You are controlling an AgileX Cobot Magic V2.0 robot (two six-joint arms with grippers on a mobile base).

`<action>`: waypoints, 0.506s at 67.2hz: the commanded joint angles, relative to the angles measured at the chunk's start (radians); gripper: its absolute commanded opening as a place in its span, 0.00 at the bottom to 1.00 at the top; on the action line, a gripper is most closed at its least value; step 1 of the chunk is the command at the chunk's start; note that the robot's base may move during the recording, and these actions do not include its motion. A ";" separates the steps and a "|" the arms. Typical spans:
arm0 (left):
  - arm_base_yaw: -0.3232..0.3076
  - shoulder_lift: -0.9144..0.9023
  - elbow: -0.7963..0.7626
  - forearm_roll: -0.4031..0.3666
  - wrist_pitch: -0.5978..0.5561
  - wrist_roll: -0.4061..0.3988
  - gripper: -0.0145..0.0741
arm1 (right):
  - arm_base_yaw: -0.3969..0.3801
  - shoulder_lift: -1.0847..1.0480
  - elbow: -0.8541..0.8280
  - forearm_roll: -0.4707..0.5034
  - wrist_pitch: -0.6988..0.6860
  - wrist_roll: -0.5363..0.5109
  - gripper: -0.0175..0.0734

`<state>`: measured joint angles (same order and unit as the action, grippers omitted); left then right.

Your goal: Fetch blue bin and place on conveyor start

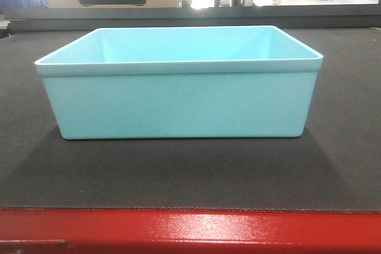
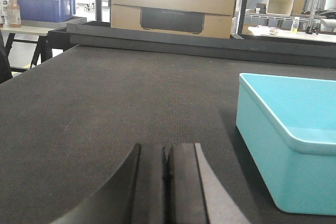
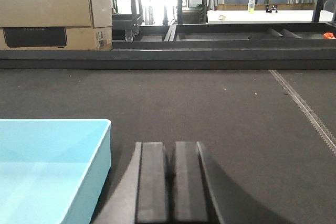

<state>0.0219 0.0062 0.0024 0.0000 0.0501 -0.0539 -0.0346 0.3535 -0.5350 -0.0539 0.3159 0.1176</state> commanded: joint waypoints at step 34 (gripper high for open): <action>0.003 -0.006 -0.002 0.007 -0.013 0.002 0.04 | -0.114 -0.237 0.383 0.117 -0.105 -0.055 0.01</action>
<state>0.0219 0.0057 0.0024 0.0000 0.0501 -0.0539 -0.1397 0.1650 -0.2215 0.0497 0.2330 0.0744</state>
